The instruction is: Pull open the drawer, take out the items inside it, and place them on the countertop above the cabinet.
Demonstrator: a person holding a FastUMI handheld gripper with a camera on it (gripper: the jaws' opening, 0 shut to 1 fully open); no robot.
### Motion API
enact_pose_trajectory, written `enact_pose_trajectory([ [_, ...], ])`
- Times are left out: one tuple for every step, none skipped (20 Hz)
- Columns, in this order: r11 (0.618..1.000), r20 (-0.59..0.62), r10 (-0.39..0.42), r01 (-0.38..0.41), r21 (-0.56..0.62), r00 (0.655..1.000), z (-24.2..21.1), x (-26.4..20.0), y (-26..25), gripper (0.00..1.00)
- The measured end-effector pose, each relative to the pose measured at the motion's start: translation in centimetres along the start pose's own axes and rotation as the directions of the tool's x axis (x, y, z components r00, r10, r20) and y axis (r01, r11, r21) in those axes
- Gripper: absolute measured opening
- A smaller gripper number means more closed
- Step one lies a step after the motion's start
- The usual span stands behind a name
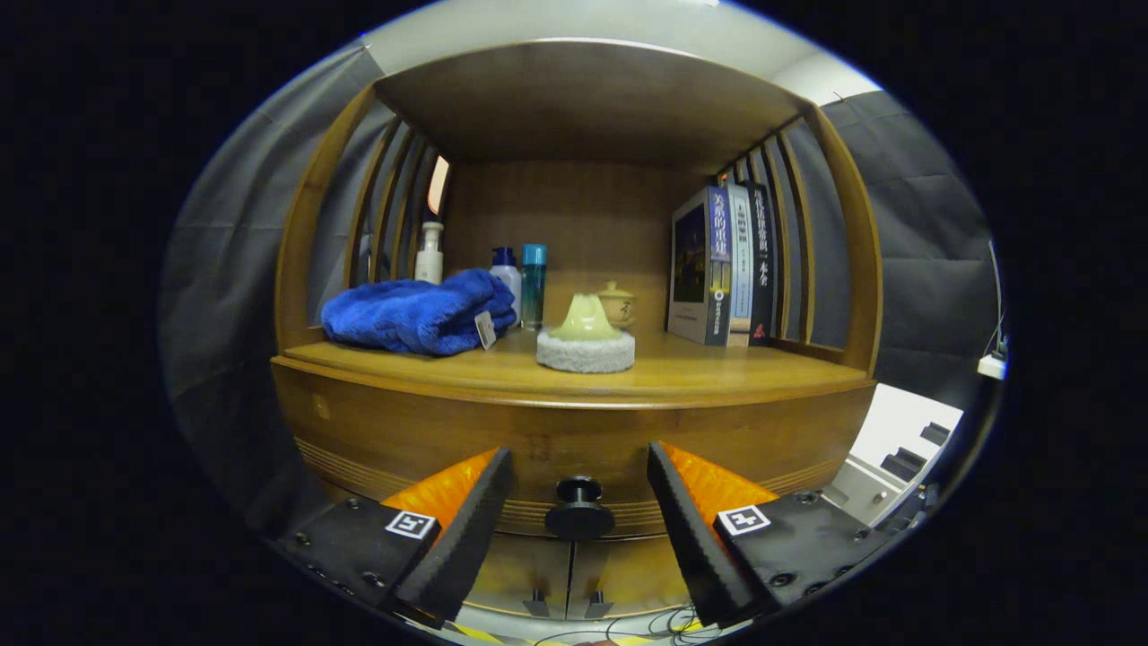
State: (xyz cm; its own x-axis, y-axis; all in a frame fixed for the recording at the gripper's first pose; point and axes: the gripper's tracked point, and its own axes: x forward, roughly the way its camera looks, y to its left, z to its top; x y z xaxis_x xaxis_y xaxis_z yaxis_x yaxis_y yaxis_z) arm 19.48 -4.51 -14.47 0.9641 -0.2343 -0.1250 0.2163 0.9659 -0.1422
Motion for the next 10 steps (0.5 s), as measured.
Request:
enact_pose_trajectory([
  [1.000, 0.020, 0.005, -0.005, -0.011, 1.000, 1.1, -1.3, 0.0, 0.98],
  [1.000, 0.036, 0.016, -0.016, -0.017, 0.999, 2.1, -2.7, 0.2, 0.98],
  [0.999, 0.049, 0.029, -0.028, -0.016, 0.998, 3.0, -4.4, 0.5, 0.98],
  [0.999, 0.063, 0.039, -0.039, -0.003, 0.997, 3.8, -6.0, 0.6, 0.98],
  [0.998, 0.078, 0.054, -0.055, 0.011, 0.995, 4.7, -7.6, 1.0, 0.98],
  [0.997, 0.089, 0.071, -0.072, 0.017, 0.994, 5.4, -9.2, 1.3, 0.98],
  [0.996, 0.096, 0.083, -0.086, 0.019, 0.992, 6.0, -11.0, 1.4, 0.98],
  [0.995, 0.100, 0.098, -0.101, 0.021, 0.990, 6.5, -12.7, 1.5, 0.98],
  [0.993, 0.102, 0.114, -0.117, 0.026, 0.988, 7.1, -14.7, 1.5, 0.98],
  [0.991, 0.103, 0.125, -0.130, 0.036, 0.987, 7.6, -16.4, 1.5, 0.98],
])
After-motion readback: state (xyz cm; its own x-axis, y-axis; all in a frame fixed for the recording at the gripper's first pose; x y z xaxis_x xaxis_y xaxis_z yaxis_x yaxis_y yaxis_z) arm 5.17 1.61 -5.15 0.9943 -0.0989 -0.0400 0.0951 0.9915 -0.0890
